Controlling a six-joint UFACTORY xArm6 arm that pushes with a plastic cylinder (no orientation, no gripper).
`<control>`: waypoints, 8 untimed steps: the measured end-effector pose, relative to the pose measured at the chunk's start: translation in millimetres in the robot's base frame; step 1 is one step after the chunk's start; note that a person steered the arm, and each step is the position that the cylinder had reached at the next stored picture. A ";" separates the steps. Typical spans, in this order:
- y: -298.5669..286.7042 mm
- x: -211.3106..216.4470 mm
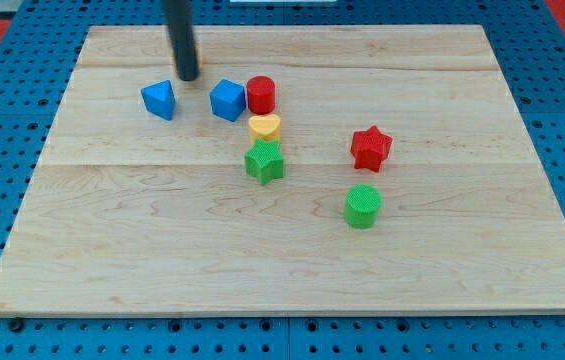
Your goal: Move the yellow hexagon towards the top left corner of the board
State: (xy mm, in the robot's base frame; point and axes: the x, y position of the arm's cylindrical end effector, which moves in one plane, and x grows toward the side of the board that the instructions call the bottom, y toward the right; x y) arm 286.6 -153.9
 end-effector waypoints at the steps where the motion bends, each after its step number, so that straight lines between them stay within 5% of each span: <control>1: -1.1 -5.7; 6: 56.1 11.0; 8: 55.2 -31.4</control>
